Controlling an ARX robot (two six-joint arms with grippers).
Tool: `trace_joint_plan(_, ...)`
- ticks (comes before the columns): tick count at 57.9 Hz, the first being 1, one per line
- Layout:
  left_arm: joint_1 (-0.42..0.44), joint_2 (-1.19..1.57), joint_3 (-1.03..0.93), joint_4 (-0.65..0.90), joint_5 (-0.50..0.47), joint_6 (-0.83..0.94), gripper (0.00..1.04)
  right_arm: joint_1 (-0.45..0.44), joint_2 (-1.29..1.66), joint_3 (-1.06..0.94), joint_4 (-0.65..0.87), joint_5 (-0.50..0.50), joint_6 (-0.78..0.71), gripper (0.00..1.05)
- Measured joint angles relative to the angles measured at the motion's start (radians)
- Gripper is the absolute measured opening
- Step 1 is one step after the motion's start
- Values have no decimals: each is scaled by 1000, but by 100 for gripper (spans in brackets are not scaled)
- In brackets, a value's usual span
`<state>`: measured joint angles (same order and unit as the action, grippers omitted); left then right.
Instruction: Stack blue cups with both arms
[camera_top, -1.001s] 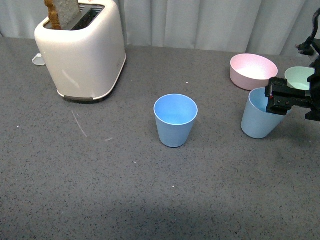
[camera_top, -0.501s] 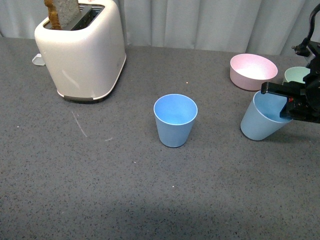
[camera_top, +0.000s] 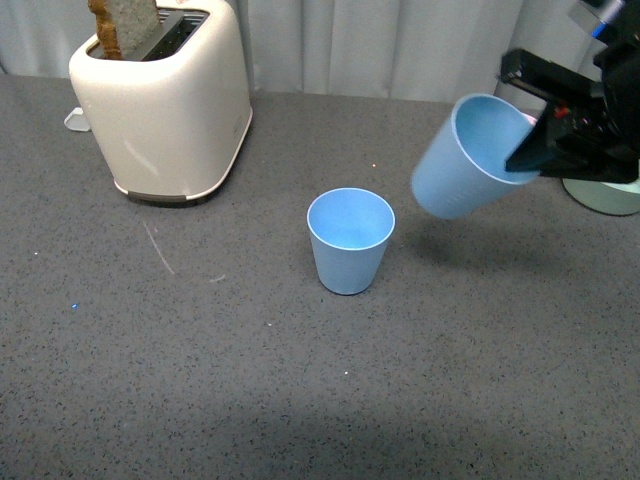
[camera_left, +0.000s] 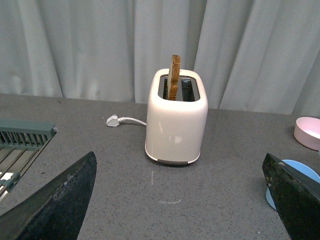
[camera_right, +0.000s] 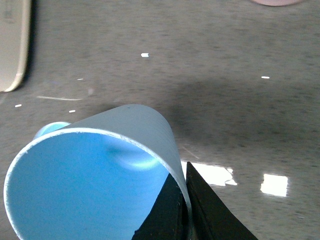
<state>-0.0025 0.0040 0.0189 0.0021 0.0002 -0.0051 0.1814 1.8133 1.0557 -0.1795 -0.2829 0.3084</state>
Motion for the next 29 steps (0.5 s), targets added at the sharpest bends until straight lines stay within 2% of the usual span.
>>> trace_joint_plan(14, 0, 0, 0, 0, 0, 0, 98, 130, -20, 26, -14, -6, 11, 1)
trace_joint_plan(29, 0, 0, 0, 0, 0, 0, 98, 167, 3, 43, -24, 26, 22, 1)
